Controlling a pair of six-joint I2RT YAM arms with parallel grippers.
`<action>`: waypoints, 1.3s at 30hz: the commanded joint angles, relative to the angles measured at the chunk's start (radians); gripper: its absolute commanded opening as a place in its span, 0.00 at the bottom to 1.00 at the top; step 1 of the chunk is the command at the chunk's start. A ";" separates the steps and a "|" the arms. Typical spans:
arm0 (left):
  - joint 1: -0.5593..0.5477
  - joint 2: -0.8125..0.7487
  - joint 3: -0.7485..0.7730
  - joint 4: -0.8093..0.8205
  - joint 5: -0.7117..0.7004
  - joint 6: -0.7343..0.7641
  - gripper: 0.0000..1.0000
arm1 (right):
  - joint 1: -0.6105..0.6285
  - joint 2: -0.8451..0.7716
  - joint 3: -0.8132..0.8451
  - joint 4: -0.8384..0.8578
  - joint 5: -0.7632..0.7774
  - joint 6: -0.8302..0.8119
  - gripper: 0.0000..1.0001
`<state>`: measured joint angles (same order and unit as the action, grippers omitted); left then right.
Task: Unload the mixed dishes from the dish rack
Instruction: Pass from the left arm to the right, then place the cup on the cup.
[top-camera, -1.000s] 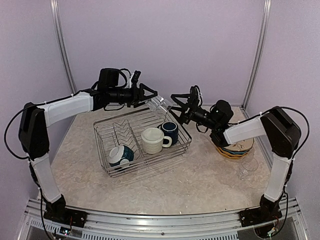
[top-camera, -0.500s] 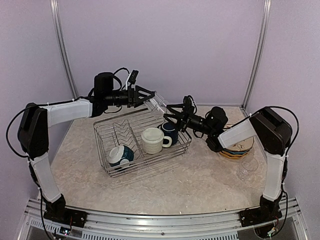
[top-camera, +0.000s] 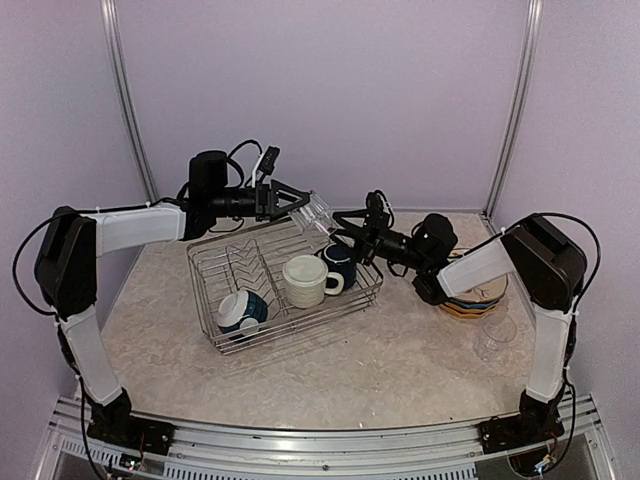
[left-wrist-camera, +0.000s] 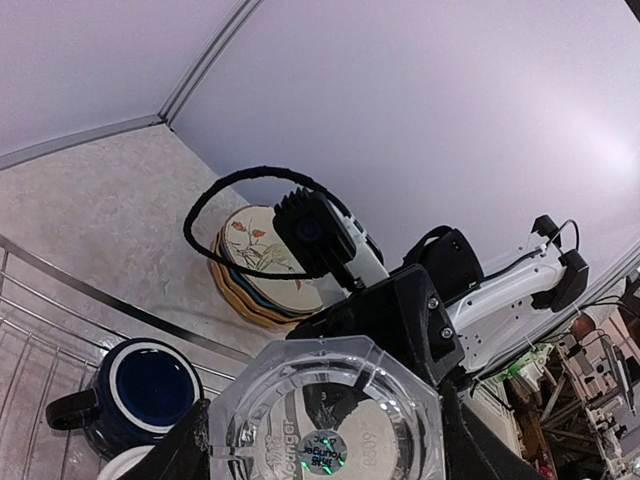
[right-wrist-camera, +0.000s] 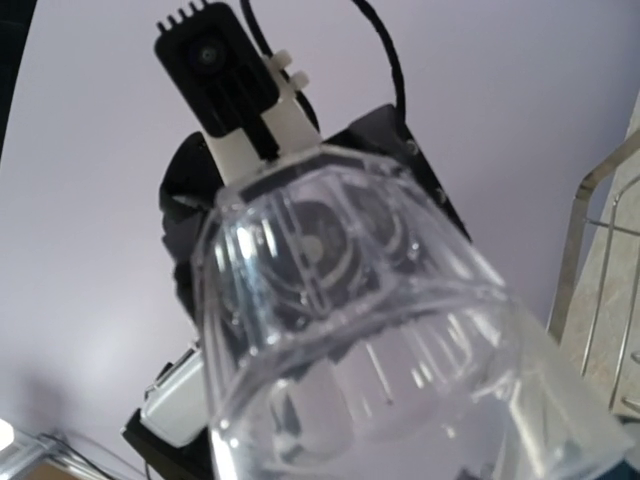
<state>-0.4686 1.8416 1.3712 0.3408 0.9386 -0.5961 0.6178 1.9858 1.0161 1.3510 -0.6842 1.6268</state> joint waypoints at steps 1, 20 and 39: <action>-0.018 -0.041 -0.003 -0.020 -0.043 0.075 0.02 | 0.003 -0.032 -0.030 0.260 0.012 0.024 0.52; -0.024 -0.074 -0.060 -0.049 -0.149 0.087 0.62 | -0.028 -0.197 -0.152 0.091 0.043 -0.138 0.00; 0.023 -0.211 -0.030 -0.512 -0.386 0.182 0.99 | -0.073 -0.834 0.001 -2.011 0.666 -1.035 0.00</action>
<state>-0.4438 1.6276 1.3048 -0.0216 0.6209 -0.4461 0.5449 1.2373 0.9222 -0.0765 -0.2729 0.7486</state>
